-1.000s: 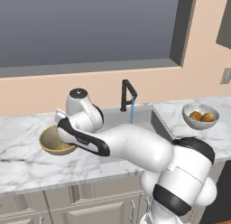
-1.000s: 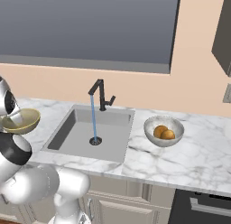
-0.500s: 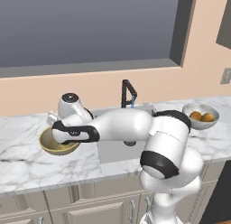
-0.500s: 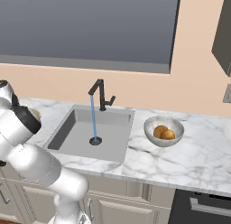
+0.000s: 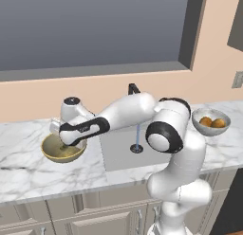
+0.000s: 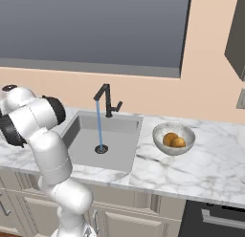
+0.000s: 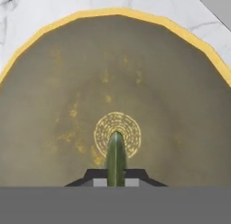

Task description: Pick the potatos from the sink and place them in one bowl. Place the lemon wedge in the other bowl. Then turn off the sink faucet.

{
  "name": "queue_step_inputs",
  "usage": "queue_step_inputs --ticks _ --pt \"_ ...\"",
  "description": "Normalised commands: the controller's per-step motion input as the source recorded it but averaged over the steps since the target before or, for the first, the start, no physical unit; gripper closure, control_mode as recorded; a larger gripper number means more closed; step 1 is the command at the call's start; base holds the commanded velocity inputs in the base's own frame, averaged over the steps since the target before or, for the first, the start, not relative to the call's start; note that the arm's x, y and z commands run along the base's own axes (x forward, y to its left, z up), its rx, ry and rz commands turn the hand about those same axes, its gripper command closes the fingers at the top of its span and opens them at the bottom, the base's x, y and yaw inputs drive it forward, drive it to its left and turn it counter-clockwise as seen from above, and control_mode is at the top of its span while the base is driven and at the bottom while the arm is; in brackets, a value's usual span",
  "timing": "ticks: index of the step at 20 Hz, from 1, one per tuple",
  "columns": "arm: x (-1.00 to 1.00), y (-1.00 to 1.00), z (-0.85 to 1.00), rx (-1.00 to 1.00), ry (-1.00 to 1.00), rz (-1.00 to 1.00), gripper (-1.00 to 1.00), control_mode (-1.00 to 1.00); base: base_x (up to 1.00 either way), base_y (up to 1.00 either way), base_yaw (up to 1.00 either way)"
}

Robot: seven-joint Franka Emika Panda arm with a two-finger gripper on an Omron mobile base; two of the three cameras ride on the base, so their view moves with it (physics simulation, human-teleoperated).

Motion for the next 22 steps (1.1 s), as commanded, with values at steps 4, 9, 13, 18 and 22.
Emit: queue_step_inputs --ticks 4,9,13,18,22 --pt "0.13 0.22 -0.25 -0.05 0.07 0.0 -1.0 -1.0 0.0 0.0 0.0" --pt "-0.01 0.11 0.26 -0.01 0.06 -0.02 -1.0 -1.0 0.0 0.0 0.0" --pt "-0.18 -0.36 0.96 0.0 0.08 -0.07 -1.0 -1.0 0.0 0.0 0.0" --pt "-0.32 -0.79 0.66 0.0 0.03 -0.07 -1.0 -1.0 0.0 0.0 0.0" --pt "-0.46 -0.99 0.33 0.0 0.01 -0.07 -1.0 -1.0 0.0 0.0 0.0"
